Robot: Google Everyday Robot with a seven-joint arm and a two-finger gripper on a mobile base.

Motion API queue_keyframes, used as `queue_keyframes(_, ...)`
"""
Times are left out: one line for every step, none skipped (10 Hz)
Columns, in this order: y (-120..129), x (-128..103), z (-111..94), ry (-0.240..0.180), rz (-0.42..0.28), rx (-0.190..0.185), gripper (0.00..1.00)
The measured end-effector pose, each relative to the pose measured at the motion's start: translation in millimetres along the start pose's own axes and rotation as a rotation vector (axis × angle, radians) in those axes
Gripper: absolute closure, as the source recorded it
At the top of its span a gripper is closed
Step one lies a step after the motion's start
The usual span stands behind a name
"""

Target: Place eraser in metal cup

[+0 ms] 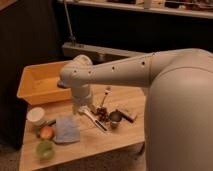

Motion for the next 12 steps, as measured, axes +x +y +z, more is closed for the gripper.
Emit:
queue_keyframes(0, 0, 0, 0.0, 0.0, 0.0, 0.35)
queue_keyframes(0, 0, 0, 0.0, 0.0, 0.0, 0.35)
queue_keyframes(0, 0, 0, 0.0, 0.0, 0.0, 0.35)
queue_keyframes(0, 0, 0, 0.0, 0.0, 0.0, 0.35)
queue_keyframes(0, 0, 0, 0.0, 0.0, 0.0, 0.35)
queue_keyframes(0, 0, 0, 0.0, 0.0, 0.0, 0.35)
queue_keyframes(-1, 0, 1, 0.002, 0.002, 0.0, 0.35)
queue_keyframes(-4, -1, 3, -0.006, -0.004, -0.015, 0.35)
queue_keyframes(-12, -3, 7, -0.023, -0.009, -0.04, 0.35)
queue_keyframes(-29, -11, 11, -0.05, -0.008, -0.058, 0.35)
queue_keyframes(-48, -20, 13, -0.083, -0.013, -0.086, 0.35)
queue_keyframes(-68, -32, 14, -0.128, -0.026, -0.105, 0.35)
